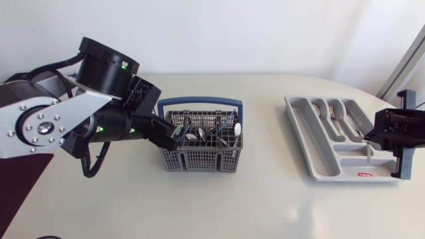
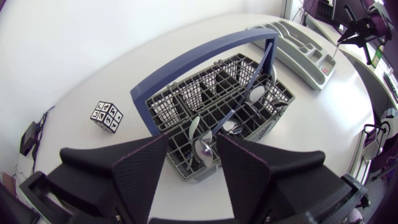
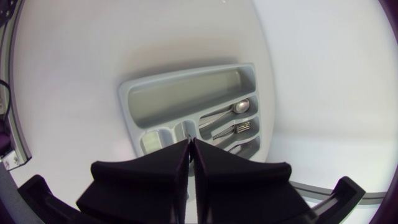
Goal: Transfer all utensils from the basket to the drawer tray.
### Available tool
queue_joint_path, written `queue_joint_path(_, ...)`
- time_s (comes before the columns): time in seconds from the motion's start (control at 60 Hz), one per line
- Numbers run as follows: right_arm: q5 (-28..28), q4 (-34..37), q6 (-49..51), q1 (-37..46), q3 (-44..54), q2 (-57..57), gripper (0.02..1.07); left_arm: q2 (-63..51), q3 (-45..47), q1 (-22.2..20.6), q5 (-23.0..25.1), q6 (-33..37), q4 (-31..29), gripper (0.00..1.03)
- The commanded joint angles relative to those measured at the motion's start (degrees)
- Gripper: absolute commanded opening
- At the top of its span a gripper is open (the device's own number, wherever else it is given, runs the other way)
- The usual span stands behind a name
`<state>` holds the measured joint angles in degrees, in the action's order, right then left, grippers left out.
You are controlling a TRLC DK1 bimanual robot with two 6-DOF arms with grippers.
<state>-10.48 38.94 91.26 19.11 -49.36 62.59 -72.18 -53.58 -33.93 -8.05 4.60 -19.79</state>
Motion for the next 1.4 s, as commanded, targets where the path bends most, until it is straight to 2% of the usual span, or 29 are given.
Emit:
queue_joint_path(0.0,0.3,-0.5,6.8,2.9,-0.1,4.1,0.07,-0.9,2.0,-0.5,-0.4,1.0,0.5,0.57)
queue_joint_path(0.233,5.3,-7.7,15.6,7.5,0.3,14.0,0.07,-0.4,3.0,-2.1,-0.4,2.8,0.9,0.60)
queue_joint_path(0.3,6.5,-8.8,16.2,8.0,-0.2,16.5,0.07,-0.5,3.0,-2.2,-0.4,2.8,1.2,0.60)
queue_joint_path(0.4,7.7,-14.0,18.0,8.1,0.5,20.2,0.07,-0.5,3.0,-2.4,-0.4,2.9,1.5,0.60)
queue_joint_path(0.583,11.6,-17.4,21.1,8.1,1.1,26.3,0.09,-0.4,3.2,-2.4,-0.4,3.0,1.5,0.60)
queue_joint_path(0.683,11.9,-17.8,22.4,8.1,1.6,26.7,0.20,-0.2,3.5,-2.4,-0.4,3.1,1.5,0.60)
queue_joint_path(0.833,10.7,-22.5,22.4,8.0,3.3,25.6,0.45,-0.1,3.5,-2.5,-0.4,3.1,1.5,0.60)
queue_joint_path(0.95,8.6,-22.5,22.1,8.0,3.7,22.2,0.50,0.2,3.8,-3.0,-0.4,3.4,1.5,0.63)
queue_joint_path(1.067,6.3,-20.5,18.2,7.3,3.0,18.7,0.50,0.4,4.3,-3.7,-0.4,4.6,2.0,0.66)
queue_joint_path(1.2,3.0,-15.6,10.9,4.4,3.2,12.8,0.65,2.3,6.6,-5.4,-0.4,6.8,7.0,0.69)
queue_joint_path(1.383,0.5,-13.4,-1.1,-2.3,4.5,6.9,0.72,2.8,7.7,-7.2,-0.5,12.9,12.8,0.72)
